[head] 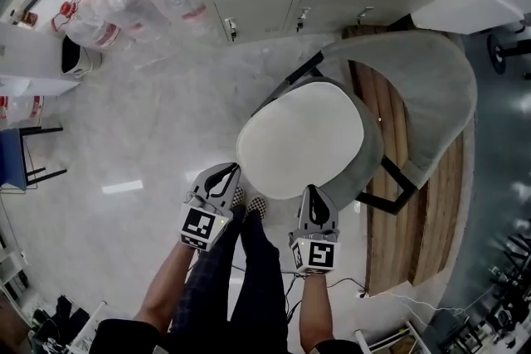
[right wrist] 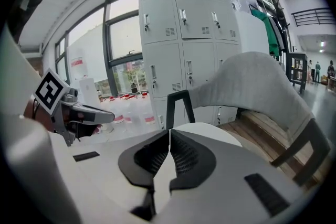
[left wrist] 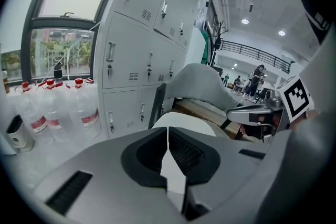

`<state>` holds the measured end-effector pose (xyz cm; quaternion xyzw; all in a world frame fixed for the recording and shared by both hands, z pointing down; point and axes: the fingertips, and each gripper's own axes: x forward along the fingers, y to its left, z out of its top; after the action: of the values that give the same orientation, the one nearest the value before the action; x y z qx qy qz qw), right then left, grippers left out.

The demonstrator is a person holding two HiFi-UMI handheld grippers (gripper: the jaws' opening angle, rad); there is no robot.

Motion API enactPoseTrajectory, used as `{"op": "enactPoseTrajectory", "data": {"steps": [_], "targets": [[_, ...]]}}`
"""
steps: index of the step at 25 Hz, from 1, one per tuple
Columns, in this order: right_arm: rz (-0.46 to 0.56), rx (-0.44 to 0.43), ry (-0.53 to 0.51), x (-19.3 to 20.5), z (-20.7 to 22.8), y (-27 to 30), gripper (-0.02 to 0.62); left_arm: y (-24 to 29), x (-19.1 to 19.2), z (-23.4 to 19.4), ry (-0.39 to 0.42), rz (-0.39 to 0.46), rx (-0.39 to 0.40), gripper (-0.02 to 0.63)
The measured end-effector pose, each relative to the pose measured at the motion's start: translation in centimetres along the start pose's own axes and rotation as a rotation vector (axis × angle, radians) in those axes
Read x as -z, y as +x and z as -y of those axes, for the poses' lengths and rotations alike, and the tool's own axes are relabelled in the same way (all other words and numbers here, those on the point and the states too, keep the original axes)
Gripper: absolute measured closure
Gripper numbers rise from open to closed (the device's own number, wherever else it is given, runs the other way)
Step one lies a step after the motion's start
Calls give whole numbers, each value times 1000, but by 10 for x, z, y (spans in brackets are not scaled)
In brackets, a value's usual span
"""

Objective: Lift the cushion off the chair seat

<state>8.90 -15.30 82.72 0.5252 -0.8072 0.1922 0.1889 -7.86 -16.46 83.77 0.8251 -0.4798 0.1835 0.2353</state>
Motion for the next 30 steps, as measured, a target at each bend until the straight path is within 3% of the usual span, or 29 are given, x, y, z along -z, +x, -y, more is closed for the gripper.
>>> {"op": "enactPoseTrajectory", "data": {"steps": [5, 10, 13, 19, 30], "targets": [[-18, 3, -23, 4, 2, 3, 566, 14, 20, -11, -35, -48, 1, 583], [-43, 11, -17, 8, 6, 7, 566, 26, 37, -30, -97, -87, -62, 580], [-53, 15, -13, 8, 7, 10, 566, 38, 51, -37, -165, -128, -44, 469], [-65, 23, -11, 12, 12, 13, 566, 60, 77, -46, -224, -191, -32, 408], [-98, 55, -6, 28, 25, 20, 566, 92, 120, -54, -286, -252, -7, 399]]}}
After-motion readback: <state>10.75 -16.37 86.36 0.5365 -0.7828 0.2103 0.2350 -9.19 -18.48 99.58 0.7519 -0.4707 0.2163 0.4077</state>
